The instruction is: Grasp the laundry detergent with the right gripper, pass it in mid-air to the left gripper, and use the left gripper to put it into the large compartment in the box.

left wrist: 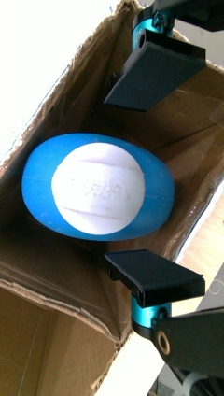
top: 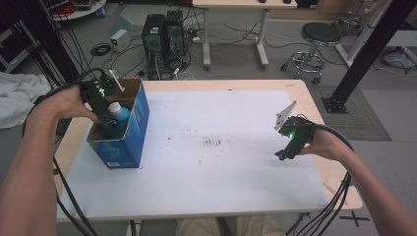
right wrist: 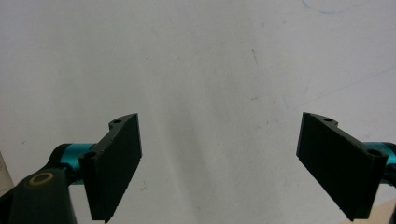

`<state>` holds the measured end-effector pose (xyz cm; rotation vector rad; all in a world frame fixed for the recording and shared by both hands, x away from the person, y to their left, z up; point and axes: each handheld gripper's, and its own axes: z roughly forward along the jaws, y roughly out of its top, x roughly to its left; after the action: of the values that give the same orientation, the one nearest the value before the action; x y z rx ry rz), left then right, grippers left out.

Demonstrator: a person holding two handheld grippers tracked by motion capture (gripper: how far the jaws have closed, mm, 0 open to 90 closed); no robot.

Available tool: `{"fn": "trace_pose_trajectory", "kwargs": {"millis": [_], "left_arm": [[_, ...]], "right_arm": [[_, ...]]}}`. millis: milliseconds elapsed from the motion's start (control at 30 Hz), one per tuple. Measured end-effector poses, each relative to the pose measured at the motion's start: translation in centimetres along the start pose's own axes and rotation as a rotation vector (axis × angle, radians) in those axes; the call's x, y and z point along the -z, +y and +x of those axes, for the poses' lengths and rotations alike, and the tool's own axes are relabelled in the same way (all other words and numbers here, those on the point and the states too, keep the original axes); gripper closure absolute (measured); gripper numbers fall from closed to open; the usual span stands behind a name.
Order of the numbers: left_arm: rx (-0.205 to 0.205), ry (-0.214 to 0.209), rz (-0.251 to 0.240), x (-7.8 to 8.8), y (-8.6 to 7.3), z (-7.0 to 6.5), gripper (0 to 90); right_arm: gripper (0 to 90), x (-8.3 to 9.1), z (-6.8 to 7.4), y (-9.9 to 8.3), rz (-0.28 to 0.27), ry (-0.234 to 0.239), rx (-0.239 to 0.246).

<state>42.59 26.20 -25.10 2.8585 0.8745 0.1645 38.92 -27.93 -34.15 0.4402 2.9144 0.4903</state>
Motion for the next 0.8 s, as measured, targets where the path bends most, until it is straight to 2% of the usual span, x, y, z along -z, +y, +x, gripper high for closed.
{"fn": "trace_pose_trajectory", "kwargs": {"millis": [267,467,533,567,800], "left_arm": [[-0.01,0.017,-0.004,1.2,0.3,-0.3,20.3],[-0.02,0.045,-0.019,2.9,0.8,-0.8,19.8],[-0.031,0.056,-0.03,3.5,1.2,-1.1,19.8],[-0.051,0.066,-0.034,4.1,1.7,-1.5,19.8],[-0.102,0.086,-0.041,5.5,3.6,-2.9,19.7]], "right_arm": [[13.3,0.1,0.0,-0.1,0.0,-0.003,-0.005],[13.3,0.1,0.1,0.0,-0.001,-0.004,-0.003],[13.3,0.1,0.0,0.0,-0.003,-0.003,0.0],[13.3,0.1,0.0,0.0,0.0,-0.006,0.002],[13.3,0.1,0.1,0.1,-0.002,-0.007,0.003]]}}
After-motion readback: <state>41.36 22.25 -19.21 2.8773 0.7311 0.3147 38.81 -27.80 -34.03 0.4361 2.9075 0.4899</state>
